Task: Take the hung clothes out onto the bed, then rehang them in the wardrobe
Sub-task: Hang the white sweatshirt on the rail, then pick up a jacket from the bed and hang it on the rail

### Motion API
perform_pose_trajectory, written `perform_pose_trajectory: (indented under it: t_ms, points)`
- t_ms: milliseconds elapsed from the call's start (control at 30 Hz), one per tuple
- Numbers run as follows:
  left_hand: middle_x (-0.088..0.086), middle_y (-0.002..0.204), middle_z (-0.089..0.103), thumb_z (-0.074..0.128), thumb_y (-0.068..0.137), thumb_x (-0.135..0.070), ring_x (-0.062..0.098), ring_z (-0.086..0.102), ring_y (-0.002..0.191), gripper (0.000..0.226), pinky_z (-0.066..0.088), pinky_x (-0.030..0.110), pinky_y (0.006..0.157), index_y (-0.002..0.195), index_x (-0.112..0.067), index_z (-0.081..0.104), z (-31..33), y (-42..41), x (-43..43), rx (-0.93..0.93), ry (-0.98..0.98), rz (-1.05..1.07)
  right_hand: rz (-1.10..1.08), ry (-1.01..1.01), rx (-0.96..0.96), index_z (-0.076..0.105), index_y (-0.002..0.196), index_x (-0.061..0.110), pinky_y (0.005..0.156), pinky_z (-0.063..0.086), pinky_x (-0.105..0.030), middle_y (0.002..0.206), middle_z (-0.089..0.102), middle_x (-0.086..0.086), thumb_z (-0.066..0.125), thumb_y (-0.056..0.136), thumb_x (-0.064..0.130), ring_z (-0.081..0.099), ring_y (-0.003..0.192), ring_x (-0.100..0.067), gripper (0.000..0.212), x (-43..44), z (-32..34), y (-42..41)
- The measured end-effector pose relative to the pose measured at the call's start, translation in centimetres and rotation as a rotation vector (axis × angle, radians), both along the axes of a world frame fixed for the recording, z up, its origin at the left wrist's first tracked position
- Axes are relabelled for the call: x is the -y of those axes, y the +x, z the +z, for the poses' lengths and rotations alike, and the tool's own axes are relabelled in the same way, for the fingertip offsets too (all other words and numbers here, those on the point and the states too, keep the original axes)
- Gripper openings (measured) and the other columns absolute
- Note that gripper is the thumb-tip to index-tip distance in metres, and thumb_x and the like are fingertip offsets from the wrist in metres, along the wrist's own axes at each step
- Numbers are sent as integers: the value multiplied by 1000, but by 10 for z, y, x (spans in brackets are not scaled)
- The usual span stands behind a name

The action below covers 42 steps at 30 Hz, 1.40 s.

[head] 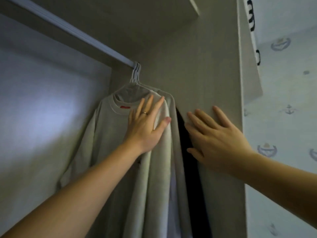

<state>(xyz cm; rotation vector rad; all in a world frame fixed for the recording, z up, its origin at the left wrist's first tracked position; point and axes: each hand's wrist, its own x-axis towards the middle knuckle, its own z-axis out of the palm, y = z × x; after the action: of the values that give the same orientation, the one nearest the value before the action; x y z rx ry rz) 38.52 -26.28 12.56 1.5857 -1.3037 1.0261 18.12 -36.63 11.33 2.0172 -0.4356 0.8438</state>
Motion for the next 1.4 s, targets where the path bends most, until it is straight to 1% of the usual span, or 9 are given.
perform_pose_trajectory:
  t_ms: [100, 167, 400, 600, 800, 1000, 1100, 1267, 1400]
  points:
    - [-6, 166, 3, 21, 87, -69, 18, -3, 153, 71, 6, 50, 120, 154, -46, 12, -43, -50, -1, 55, 51, -29, 17, -16, -5, 55, 137, 10, 113, 23, -63, 149, 44, -14, 39, 85, 49, 37, 141, -33, 68, 3, -37, -49]
    - [-9, 166, -3, 22, 90, -67, 15, -9, 152, 68, 2, 49, 121, 154, -47, 11, -73, -86, 1, 60, 97, -37, 22, 3, -16, 46, 145, 12, 114, 19, -63, 156, 33, -11, 38, 88, 52, 25, 147, -32, 70, 6, -66, -84]
    - [-8, 165, -12, 19, 95, -70, 19, -17, 151, 68, -4, 55, 121, 156, -43, 7, -193, -223, 42, 156, 326, -57, -38, 273, -74, 20, 156, 24, 115, 13, -64, 164, 8, -6, 25, 94, 65, 4, 150, -32, 74, 39, -184, -225]
    - [-9, 166, -11, 18, 94, -73, 19, -16, 151, 70, -6, 54, 120, 156, -41, 10, -298, -346, 102, 77, 518, -245, -217, 492, -82, 17, 156, 25, 116, 9, -63, 164, 6, -4, 25, 94, 67, 2, 151, -31, 75, 69, -279, -369]
    - [-10, 165, -13, 14, 93, -75, 17, -18, 151, 71, -5, 53, 121, 156, -42, 8, -387, -468, 167, -8, 730, -457, -446, 745, -15, 19, 156, 23, 115, 13, -64, 164, 8, -5, 26, 94, 66, 4, 151, -31, 75, 84, -371, -506]
    - [-12, 164, -16, 6, 89, -78, 14, -22, 149, 73, -8, 51, 121, 155, -46, 2, -467, -577, 235, -51, 920, -659, -713, 984, 150, 20, 155, 25, 116, 7, -59, 164, 10, -5, 17, 94, 67, 5, 151, -31, 74, 95, -447, -608]
    - [-12, 164, -14, 5, 88, -79, 14, -20, 150, 74, -9, 50, 121, 155, -47, 4, -497, -625, 277, -32, 990, -797, -867, 1083, 242, 8, 156, 28, 117, 5, -60, 165, -1, -1, 12, 93, 69, -5, 151, -28, 75, 108, -481, -648]
    - [-9, 166, -6, 5, 86, -80, 17, -12, 152, 77, -5, 48, 121, 155, -44, 8, -532, -701, 363, 43, 1087, -981, -1132, 1176, 421, -5, 155, 35, 117, -15, -53, 163, -15, 3, 8, 90, 72, -22, 148, -24, 76, 137, -520, -707]
    - [-9, 166, -5, 5, 86, -79, 17, -11, 152, 77, -2, 48, 122, 154, -44, 3, -550, -760, 421, 129, 1190, -1117, -1298, 1221, 571, -11, 153, 36, 117, -15, -55, 161, -21, 4, 5, 86, 75, -26, 146, -26, 79, 161, -536, -751]
